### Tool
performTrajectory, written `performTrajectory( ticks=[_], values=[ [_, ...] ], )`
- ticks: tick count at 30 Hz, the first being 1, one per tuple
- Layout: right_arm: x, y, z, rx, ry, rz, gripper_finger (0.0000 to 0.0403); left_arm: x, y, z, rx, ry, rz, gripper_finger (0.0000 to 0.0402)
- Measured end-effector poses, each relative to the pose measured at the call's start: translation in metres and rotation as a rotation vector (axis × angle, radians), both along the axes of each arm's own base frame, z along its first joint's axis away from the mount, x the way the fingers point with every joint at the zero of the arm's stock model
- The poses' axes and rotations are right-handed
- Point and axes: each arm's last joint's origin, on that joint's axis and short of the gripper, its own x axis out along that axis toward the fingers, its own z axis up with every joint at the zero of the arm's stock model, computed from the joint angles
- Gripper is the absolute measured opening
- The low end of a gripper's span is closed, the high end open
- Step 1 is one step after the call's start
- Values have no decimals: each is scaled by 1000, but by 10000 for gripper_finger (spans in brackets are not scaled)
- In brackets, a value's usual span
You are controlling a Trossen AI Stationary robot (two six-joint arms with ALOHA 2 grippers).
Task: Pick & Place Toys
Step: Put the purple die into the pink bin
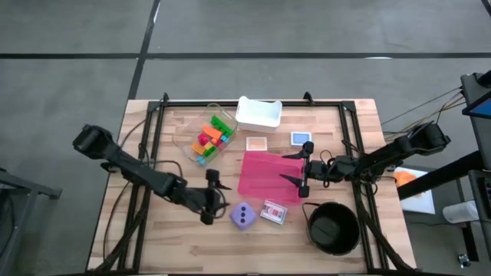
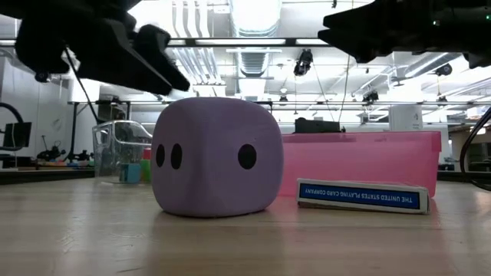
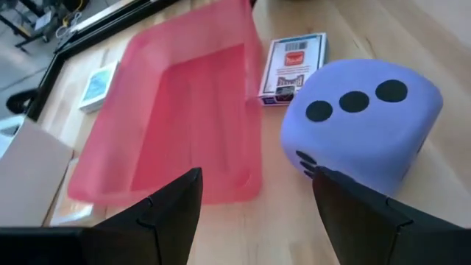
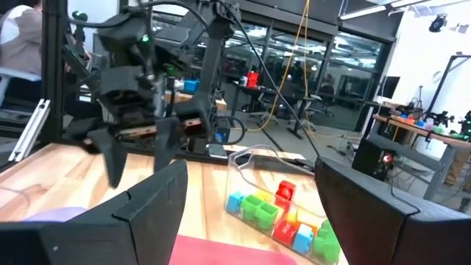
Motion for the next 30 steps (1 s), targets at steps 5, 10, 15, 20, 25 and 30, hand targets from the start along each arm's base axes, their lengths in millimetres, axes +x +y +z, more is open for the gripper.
performTrajectory(
  ticks=[5,10,15,20,25,30],
  values=[
    [0,0,0,1,-3,0,297,16,-16,-8,83,33,-49,260],
    [0,0,0,14,-4,2,298,17,-29,-4,94,39,-81,260],
    [0,0,-1,25,1,4,298,12,-40,4,68,73,-102,260],
    [0,0,-1,28,1,4,298,10,-49,-2,46,95,-117,260],
    [0,0,-1,28,1,0,297,14,-55,-15,69,97,-112,260],
    [0,0,-1,29,1,0,298,20,-58,-27,118,97,-129,260]
  ],
)
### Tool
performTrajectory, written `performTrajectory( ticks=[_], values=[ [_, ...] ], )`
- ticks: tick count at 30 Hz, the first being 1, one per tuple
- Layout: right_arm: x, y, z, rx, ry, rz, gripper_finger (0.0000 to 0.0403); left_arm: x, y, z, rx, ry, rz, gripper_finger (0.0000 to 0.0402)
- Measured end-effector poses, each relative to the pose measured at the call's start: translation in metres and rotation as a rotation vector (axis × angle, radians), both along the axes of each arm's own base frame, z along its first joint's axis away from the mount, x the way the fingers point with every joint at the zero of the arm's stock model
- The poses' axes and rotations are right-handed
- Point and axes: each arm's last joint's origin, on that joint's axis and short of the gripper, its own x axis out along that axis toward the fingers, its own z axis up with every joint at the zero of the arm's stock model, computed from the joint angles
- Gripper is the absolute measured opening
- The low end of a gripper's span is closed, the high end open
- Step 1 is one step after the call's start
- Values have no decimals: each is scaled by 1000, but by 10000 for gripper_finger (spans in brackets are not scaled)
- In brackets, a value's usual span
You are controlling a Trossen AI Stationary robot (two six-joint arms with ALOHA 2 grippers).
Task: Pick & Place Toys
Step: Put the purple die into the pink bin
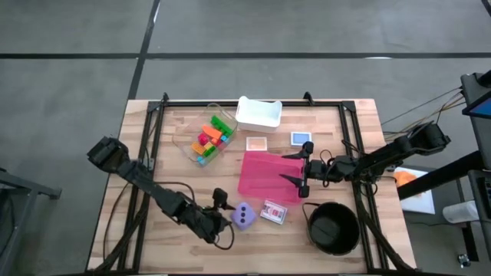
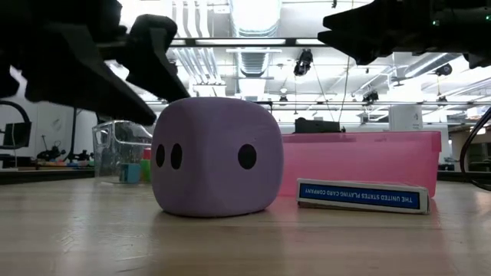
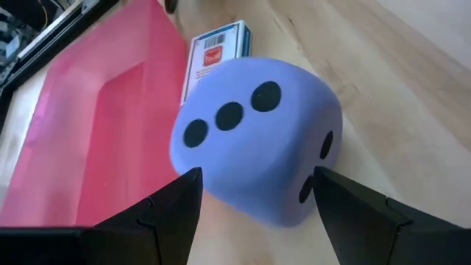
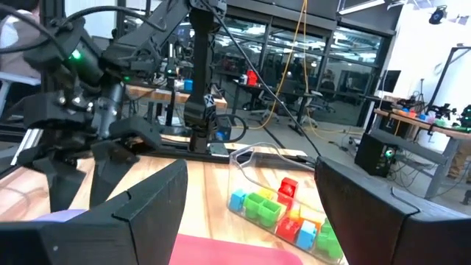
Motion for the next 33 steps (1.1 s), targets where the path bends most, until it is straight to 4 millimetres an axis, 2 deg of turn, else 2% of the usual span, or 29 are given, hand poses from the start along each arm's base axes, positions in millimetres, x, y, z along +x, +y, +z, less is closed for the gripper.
performTrajectory(
  ticks=[12,15,19,28,30,33],
  values=[
    [0,0,0,1,-1,-3,298,6,-1,-18,84,-31,69,260],
    [0,0,0,1,-2,-2,297,7,-2,-21,91,-33,75,247],
    [0,0,0,1,-3,-2,297,7,-2,-21,90,-32,76,198],
    [0,0,0,2,-3,-2,297,8,-2,-21,95,-33,64,39],
    [0,0,0,1,-3,-2,298,8,-3,-20,96,-32,58,15],
    [0,0,0,2,-3,-2,298,8,-3,-20,89,-31,52,1]
  ],
)
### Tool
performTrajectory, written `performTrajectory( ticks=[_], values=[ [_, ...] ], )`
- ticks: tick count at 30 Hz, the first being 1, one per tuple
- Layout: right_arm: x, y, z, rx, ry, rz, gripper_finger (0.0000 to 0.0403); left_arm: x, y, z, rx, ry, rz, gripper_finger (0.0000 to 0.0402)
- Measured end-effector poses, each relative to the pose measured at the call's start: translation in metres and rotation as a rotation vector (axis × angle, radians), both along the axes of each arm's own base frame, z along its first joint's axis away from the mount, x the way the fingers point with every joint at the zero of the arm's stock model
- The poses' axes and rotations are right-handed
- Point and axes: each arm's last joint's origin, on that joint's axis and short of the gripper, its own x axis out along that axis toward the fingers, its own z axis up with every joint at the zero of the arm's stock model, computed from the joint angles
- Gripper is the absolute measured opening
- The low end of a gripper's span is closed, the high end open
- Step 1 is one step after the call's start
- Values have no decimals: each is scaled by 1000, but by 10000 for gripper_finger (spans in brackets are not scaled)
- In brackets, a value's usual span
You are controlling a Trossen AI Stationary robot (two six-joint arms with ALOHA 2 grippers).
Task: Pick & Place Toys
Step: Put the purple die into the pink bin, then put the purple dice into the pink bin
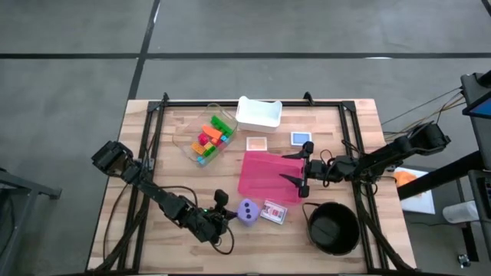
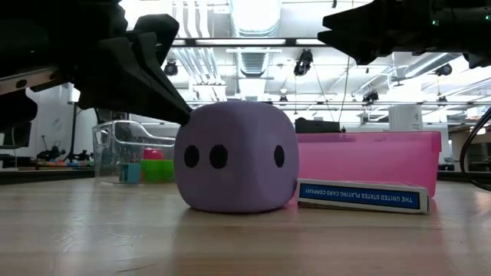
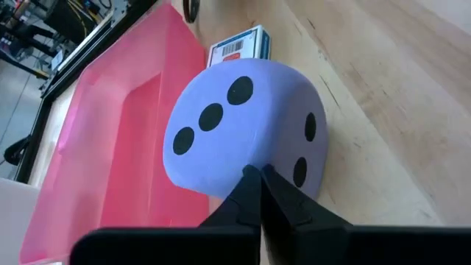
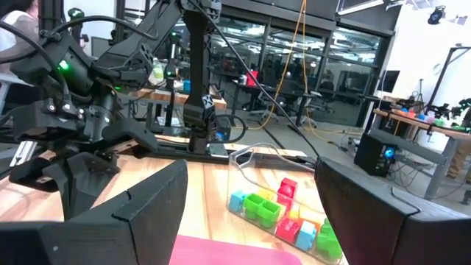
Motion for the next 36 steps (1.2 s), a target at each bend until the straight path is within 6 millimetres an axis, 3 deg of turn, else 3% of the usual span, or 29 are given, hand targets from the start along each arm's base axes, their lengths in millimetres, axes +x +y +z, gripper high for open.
performTrajectory(
  ticks=[6,15,24,28,36],
  values=[
    [0,0,0,0,3,0,298,-2,-1,3,-11,-7,9,1],
    [0,0,0,0,3,0,298,-8,2,29,-36,-80,29,1],
    [0,0,0,-1,3,0,298,-10,0,39,-110,-82,-39,9],
    [0,0,0,0,2,0,298,-9,0,39,-121,-76,-52,64],
    [0,0,0,6,0,1,298,5,4,57,-126,-76,-28,254]
  ],
)
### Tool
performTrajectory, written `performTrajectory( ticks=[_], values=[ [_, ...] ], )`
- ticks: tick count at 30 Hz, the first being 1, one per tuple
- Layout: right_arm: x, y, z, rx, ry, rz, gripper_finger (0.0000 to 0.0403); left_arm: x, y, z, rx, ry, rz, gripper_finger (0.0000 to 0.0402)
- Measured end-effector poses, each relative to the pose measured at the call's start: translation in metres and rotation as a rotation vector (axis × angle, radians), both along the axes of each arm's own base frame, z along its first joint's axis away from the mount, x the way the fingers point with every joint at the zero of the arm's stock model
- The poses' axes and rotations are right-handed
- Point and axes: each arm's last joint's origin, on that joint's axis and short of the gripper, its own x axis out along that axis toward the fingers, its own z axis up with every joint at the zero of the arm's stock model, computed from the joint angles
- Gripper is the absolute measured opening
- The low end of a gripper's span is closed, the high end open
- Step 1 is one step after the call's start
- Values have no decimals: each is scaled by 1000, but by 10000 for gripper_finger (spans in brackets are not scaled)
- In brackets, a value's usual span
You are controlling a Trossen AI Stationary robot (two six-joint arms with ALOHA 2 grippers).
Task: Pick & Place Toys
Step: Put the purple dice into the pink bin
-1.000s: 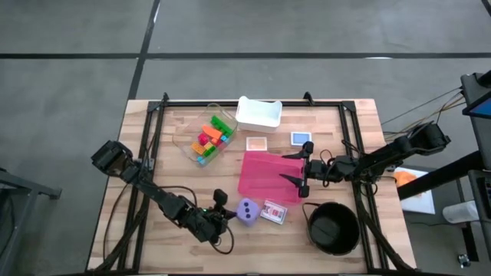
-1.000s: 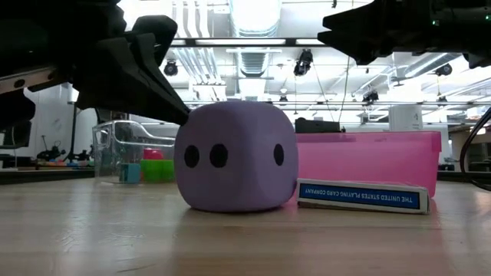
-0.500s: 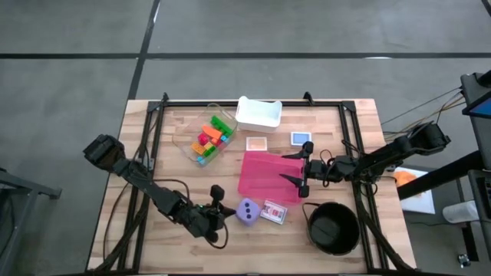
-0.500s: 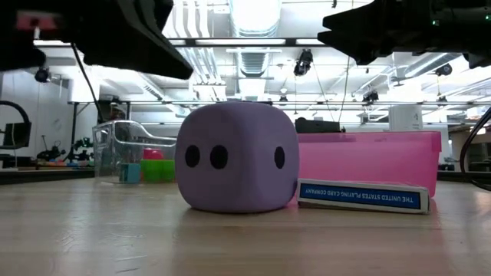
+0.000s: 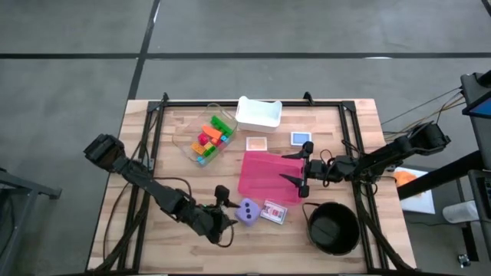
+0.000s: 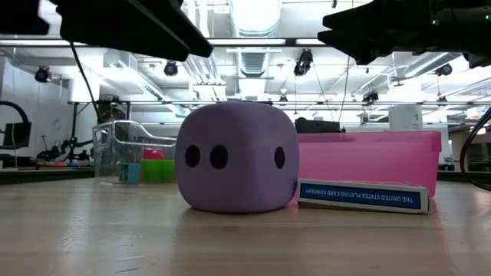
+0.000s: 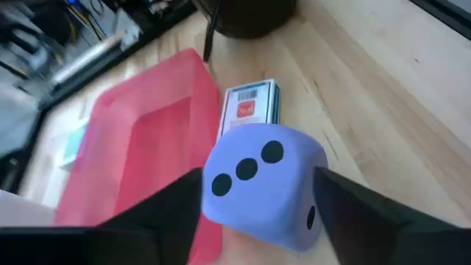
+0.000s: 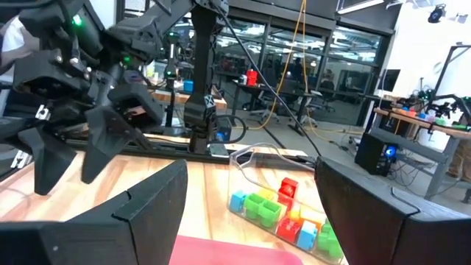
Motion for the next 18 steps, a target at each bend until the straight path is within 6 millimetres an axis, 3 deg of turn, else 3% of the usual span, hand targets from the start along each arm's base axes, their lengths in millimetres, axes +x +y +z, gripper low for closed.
performTrajectory(
  ticks=[5,18],
  values=[
    [0,0,0,4,0,1,298,13,8,8,-84,73,9,302],
    [0,0,-1,10,7,1,298,39,13,8,-93,207,-30,308]
  ],
)
